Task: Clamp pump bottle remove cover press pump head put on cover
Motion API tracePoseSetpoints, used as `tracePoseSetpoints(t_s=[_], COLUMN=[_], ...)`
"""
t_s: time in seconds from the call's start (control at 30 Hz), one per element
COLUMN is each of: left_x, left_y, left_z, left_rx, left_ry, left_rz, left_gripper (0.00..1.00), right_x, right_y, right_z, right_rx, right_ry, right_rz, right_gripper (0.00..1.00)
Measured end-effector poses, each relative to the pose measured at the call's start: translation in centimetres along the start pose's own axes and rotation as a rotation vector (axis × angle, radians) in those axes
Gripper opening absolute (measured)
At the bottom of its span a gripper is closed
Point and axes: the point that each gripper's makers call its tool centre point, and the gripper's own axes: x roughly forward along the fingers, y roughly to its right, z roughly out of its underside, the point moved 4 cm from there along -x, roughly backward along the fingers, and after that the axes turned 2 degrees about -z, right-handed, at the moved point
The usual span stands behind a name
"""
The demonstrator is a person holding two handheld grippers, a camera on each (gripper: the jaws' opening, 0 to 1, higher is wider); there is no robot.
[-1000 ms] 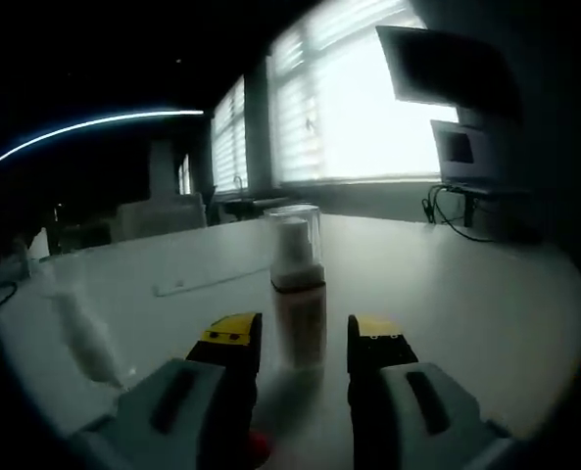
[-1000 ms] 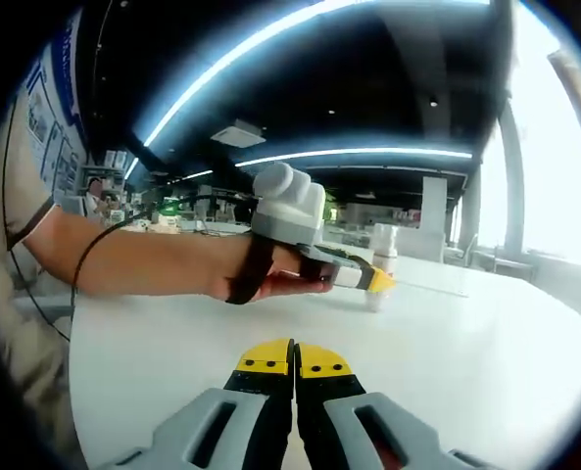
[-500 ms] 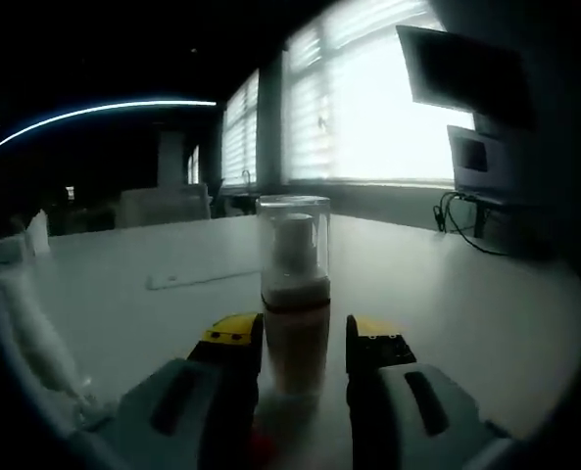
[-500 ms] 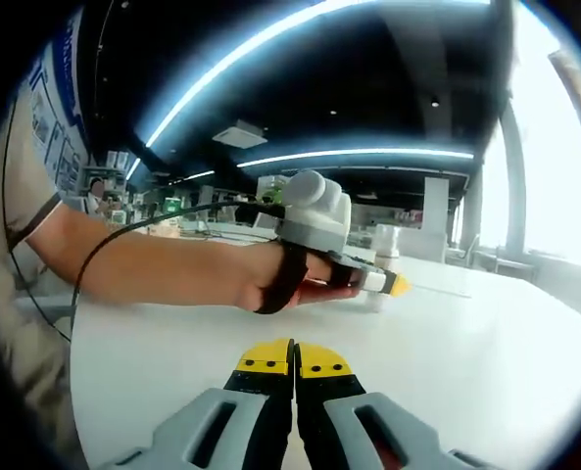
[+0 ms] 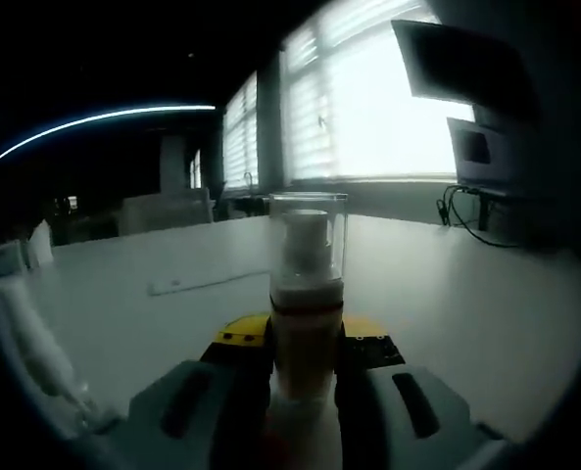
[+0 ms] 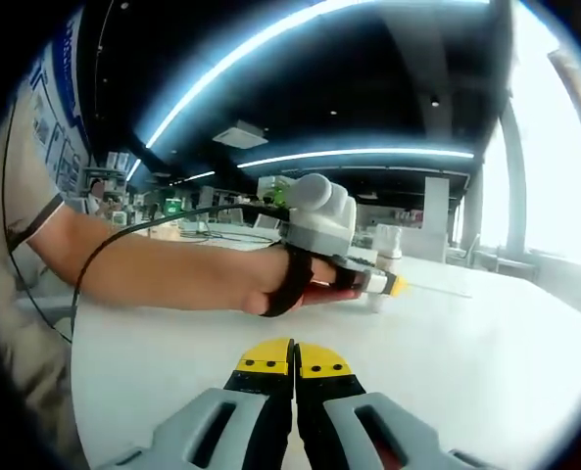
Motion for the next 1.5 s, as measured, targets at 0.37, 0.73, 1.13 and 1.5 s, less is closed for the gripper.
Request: tracePoseSetpoints(t_s=[0.37,0.73,1.13,1.5], left_x=[-0.9,-3.7,-7.7,-12.9], left_y=[-0.3,0.6,0.8,0.7], left_z=[-1.2,-2.3,-2.5,-2.3], left_rx=[-0.038,-0.089,-0.075,-0.052], left_ry=[0.025,0.058,0.066,0.080], left_rz=[0.031,0.126,0.208,0.285], left_gripper=[0.15,0.15,0.15,0.15], right_x=[0.1,0.1,0.1,0.1], right_y=[-0.1,-0.1,-0.2,-0.1], right_z=[0.1,0.1,0.2,0.3], right_rx=[-0.004,-0.007,-0.009,-0.014], right_ry=[-0.004,-0.004,-0.008,-0.011], right_rz=[0.001,0.000,0.002,0.009], right_gripper=[0.00,0.00,0.00,0.00])
